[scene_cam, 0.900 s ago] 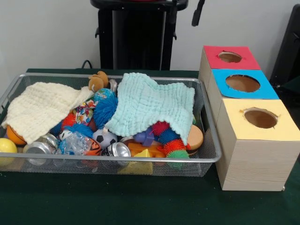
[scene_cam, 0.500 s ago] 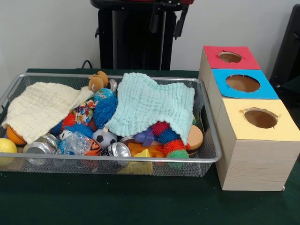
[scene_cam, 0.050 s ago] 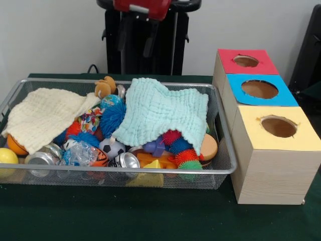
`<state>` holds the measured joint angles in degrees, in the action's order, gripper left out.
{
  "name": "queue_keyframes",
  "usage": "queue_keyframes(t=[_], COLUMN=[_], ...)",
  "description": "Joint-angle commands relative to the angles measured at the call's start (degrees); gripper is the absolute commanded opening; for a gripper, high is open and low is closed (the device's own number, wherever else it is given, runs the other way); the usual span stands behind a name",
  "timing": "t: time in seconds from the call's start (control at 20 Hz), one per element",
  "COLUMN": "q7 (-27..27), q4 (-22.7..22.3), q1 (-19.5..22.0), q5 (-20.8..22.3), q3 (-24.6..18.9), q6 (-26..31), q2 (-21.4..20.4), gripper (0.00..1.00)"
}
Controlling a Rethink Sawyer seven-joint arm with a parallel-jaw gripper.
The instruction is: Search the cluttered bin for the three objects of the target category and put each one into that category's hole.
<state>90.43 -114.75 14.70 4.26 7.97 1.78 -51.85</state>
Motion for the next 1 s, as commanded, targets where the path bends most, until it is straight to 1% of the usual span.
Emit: queue_keyframes(t=[0.05, 0.2, 0.4, 0.7, 0.85, 1.0], q7=[10.64, 11.04, 10.99, 9.72, 9.07, 8.54], q4=[3.26, 3.82, 3.59, 4.75, 5.69, 6.28], q1=[3.25, 3.69, 3.98, 3.48, 3.88, 3.04], q5=[1.40, 1.48, 1.59, 1.30, 1.13, 0.57], q3=[-10.11, -10.79, -10.91, -8.48, -7.32, -5.03], q6=[-8.70, -11.15, -12.80, -13.60, -13.10, -13.02], q2=[9.48, 11.63, 11.89, 11.43, 11.29, 11.61], gripper=[1.00, 1.00, 1.00, 1.00, 1.00, 1.00])
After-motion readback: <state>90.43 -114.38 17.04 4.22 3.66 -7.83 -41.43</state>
